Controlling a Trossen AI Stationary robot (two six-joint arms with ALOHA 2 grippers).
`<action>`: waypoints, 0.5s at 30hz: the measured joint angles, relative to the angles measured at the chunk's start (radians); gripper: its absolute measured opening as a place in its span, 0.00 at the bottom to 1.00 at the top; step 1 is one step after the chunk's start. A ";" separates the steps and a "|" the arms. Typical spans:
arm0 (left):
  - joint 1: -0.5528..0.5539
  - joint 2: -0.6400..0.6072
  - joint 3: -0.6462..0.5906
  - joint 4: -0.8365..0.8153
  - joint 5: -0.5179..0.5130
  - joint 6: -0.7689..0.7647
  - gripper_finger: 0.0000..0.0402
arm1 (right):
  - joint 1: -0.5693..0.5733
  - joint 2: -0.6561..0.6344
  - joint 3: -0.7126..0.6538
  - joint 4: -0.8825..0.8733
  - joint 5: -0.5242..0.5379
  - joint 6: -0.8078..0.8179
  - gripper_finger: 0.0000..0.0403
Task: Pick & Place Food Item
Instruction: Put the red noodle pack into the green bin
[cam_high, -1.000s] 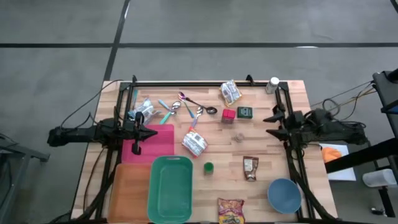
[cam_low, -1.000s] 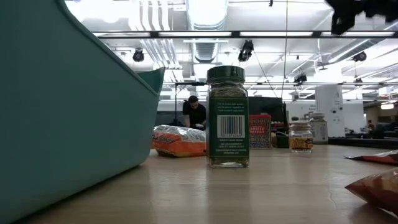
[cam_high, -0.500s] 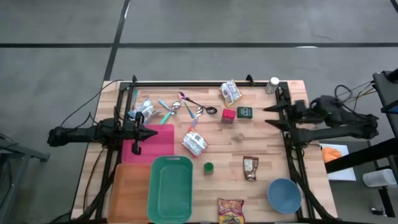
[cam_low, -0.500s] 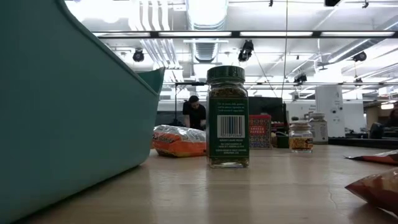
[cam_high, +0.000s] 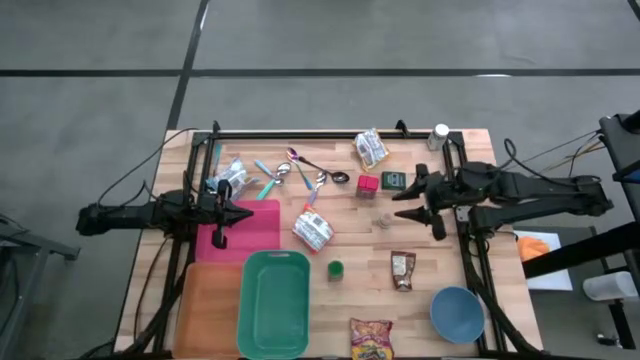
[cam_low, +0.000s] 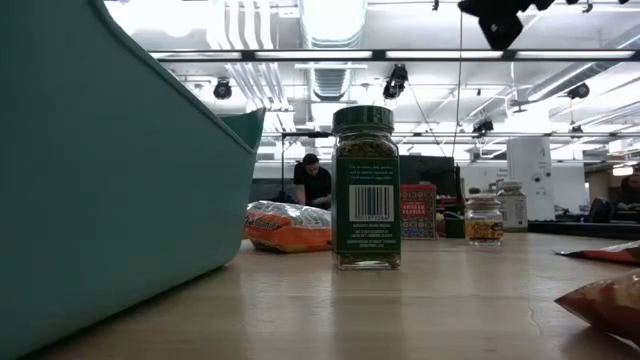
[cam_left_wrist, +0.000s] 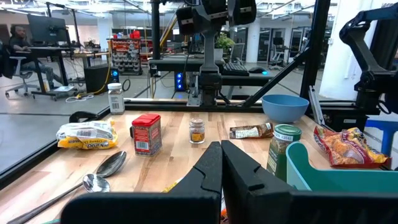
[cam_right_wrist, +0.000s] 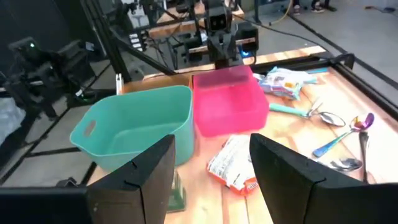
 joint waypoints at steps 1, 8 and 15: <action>0.000 0.000 0.000 0.000 0.000 0.000 0.00 | 0.000 0.014 0.000 0.008 0.000 -0.003 0.51; 0.000 0.000 0.000 0.000 0.000 0.000 0.00 | 0.000 0.085 0.000 0.032 0.000 -0.246 0.51; 0.000 0.000 0.000 0.000 0.000 0.000 0.00 | 0.000 0.097 0.000 -0.013 0.025 -0.140 0.51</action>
